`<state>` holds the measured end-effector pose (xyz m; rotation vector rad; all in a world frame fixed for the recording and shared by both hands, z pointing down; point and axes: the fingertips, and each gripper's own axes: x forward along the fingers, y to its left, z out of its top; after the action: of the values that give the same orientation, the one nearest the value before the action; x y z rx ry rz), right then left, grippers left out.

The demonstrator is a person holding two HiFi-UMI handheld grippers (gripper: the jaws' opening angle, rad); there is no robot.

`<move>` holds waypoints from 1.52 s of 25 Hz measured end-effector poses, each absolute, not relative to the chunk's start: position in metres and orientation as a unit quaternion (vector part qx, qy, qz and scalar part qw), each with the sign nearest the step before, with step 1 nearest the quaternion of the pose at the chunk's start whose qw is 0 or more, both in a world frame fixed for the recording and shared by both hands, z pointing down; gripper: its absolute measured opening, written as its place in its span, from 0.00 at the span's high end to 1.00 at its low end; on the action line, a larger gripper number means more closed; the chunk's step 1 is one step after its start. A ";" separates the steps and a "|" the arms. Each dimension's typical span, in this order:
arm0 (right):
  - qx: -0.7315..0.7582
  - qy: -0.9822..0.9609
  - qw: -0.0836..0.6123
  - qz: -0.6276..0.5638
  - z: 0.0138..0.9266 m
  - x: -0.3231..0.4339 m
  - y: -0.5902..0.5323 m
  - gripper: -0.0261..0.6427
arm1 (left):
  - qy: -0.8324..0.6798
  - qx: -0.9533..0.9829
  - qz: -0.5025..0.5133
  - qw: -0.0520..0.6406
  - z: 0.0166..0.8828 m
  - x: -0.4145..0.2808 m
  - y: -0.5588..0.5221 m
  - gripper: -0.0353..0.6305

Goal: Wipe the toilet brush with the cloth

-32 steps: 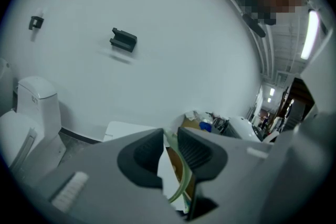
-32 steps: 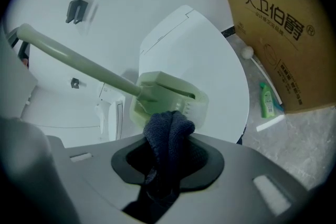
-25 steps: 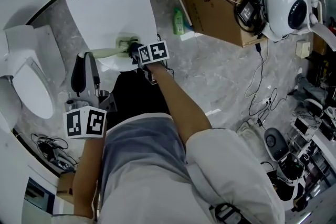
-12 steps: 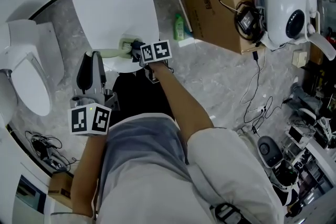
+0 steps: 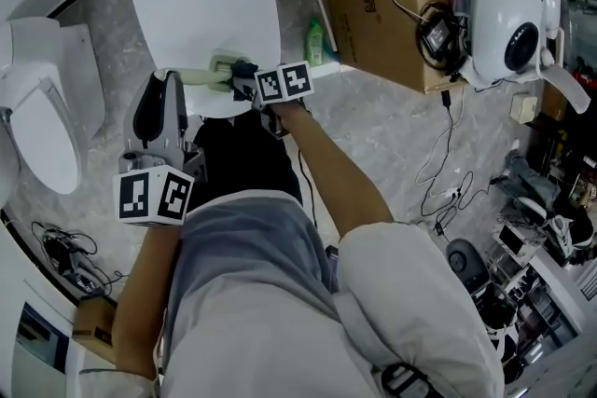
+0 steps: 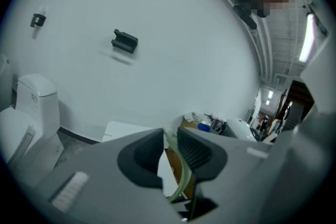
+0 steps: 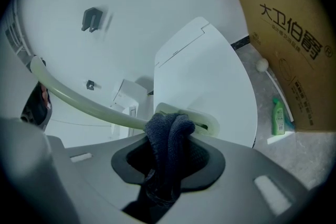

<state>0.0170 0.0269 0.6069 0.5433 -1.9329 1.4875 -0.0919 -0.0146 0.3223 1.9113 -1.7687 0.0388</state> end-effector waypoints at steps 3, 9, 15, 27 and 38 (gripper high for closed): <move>0.197 -0.737 0.311 0.567 0.600 0.018 0.024 0.81 | -0.653 0.709 0.012 0.264 0.324 -0.092 -0.016 0.95; 0.198 -0.739 0.298 0.571 0.582 0.018 0.017 0.81 | -0.649 0.713 0.008 0.266 0.326 -0.091 -0.016 0.95; 0.203 -0.736 0.292 0.576 0.569 0.019 0.015 0.81 | -0.642 0.720 0.016 0.261 0.326 -0.090 -0.018 0.95; 0.210 -0.740 0.281 0.574 0.542 0.018 0.013 0.81 | -0.638 0.725 0.005 0.260 0.326 -0.091 -0.016 0.95; 0.235 -0.740 0.251 0.579 0.502 0.018 0.014 0.81 | -0.628 0.731 -0.007 0.266 0.324 -0.091 -0.016 0.95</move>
<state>0.0183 0.0144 0.5024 0.6398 -2.0127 1.5748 -0.0906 -0.0159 0.3238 1.9732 -1.6968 -0.0190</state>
